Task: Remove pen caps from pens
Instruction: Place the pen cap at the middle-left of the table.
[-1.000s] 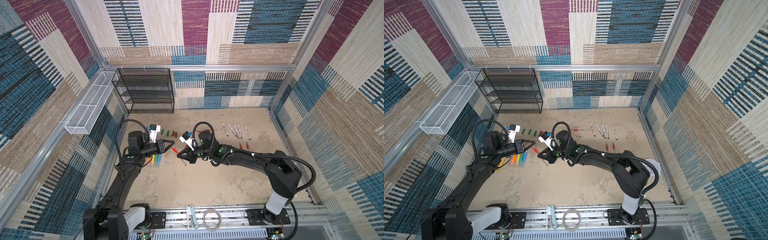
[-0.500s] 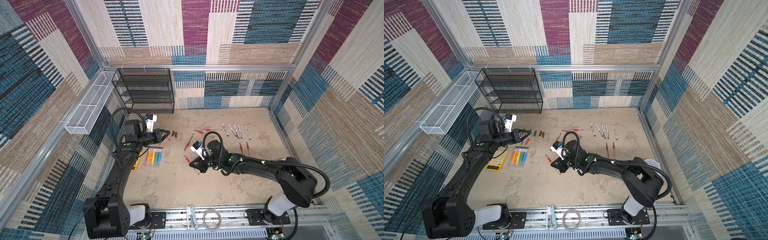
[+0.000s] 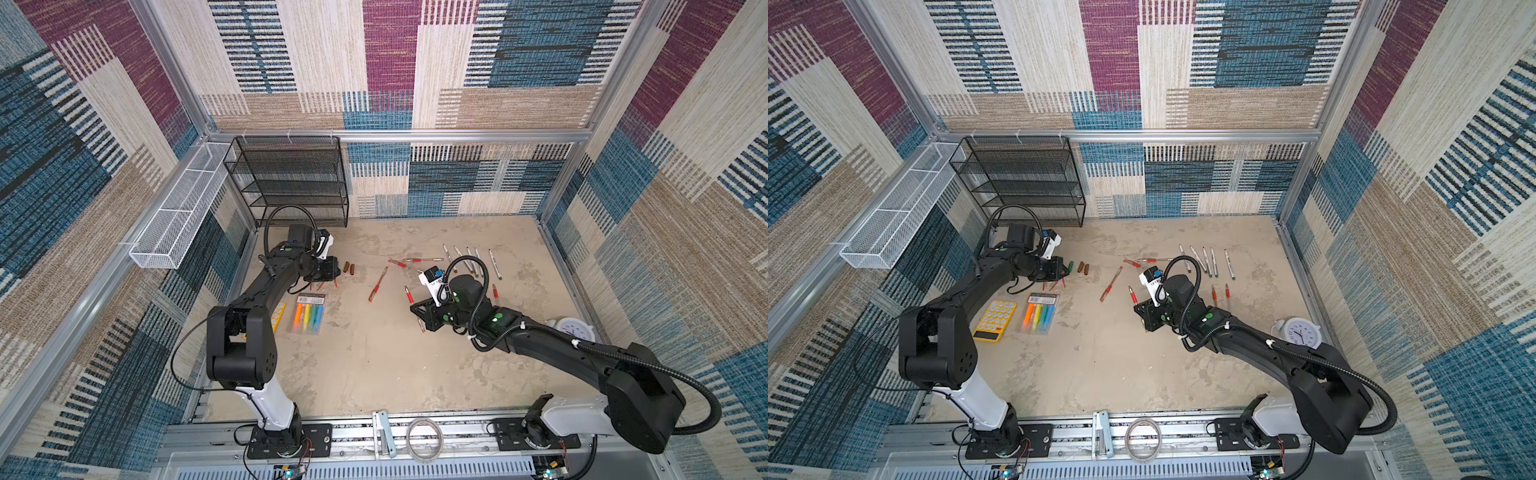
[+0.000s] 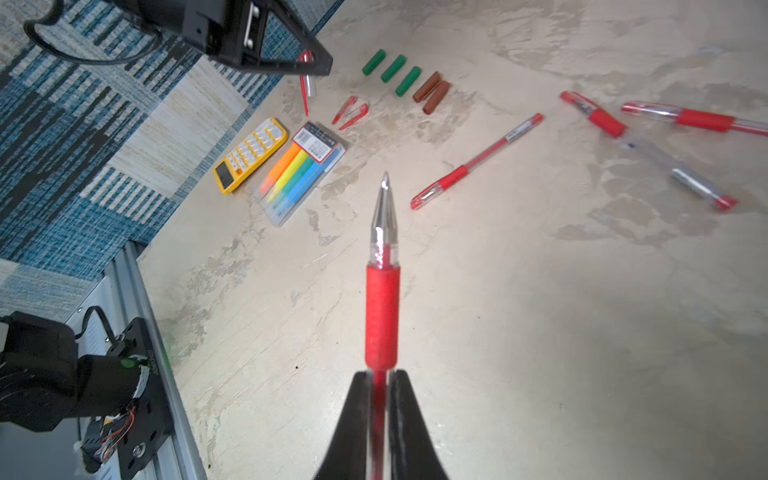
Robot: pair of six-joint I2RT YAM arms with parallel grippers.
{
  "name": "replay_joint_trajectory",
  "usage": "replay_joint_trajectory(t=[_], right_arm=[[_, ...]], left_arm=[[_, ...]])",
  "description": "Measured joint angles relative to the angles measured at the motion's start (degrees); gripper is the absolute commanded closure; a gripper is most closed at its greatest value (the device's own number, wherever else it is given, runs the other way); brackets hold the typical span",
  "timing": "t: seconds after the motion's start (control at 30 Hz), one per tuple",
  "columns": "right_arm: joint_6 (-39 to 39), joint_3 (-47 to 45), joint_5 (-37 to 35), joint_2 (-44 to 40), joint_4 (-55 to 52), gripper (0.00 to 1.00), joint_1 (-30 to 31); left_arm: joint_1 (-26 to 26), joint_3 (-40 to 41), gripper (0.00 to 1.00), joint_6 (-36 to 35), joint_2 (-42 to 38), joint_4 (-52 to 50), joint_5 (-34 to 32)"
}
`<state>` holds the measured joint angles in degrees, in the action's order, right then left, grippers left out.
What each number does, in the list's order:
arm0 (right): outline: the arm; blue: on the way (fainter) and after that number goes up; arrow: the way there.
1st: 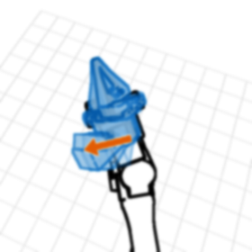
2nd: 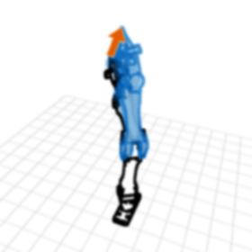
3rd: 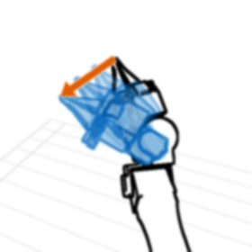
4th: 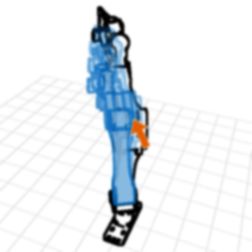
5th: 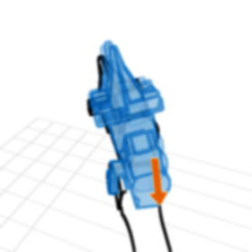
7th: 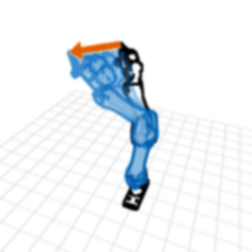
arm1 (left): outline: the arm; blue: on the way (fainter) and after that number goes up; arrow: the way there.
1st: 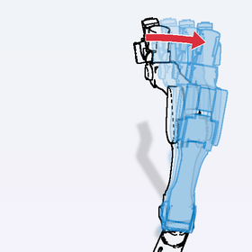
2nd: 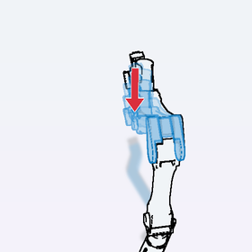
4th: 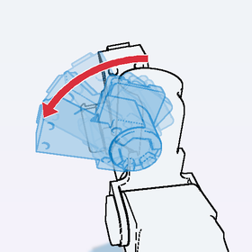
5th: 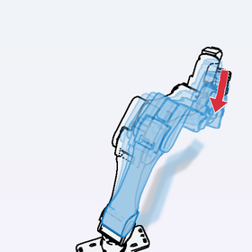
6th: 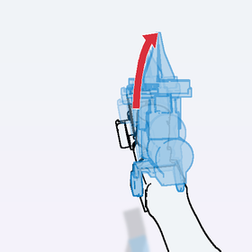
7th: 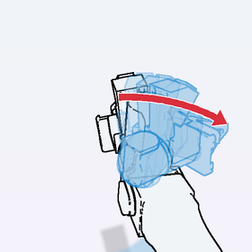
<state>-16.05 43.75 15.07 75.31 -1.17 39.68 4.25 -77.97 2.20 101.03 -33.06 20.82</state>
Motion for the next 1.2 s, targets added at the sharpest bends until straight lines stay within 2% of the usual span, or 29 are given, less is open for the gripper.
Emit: replay_joint_trajectory(t=[0.23, 0.5, 0.63, 0.9, 1.2], right_arm=[[-0.31, -1.49, -3.8, -4.24, -4.02, 1.0, -1.6], [-1.31, -3.28, -6.93, -6.51, -7.28, 1.0, -3.48], [-1.49, -3.3, -8.04, -6.47, -8.24, 1.0, -4.39], [-1.88, -2.8, -9.25, -5.68, -10.91, 1.0, -7.76], [-1.84, -2.56, -9.27, -5.68, -12.98, 0.99, -10.86]], left_arm=[[1.16, -9.9, 1.0, -2.64, 11.69, -5.77, -7.37], [1.92, -15.26, 1.0, -3.41, 18.71, -9.62, -10.23], [2.29, -17.62, 0.97, -3.41, 21.81, -11.17, -11.47], [3.1, -20.48, 0.83, -3.41, 24.44, -12.76, -13.16], [3.48, -18.56, 0.66, -3.37, 20.61, -13.55, -13.4]])
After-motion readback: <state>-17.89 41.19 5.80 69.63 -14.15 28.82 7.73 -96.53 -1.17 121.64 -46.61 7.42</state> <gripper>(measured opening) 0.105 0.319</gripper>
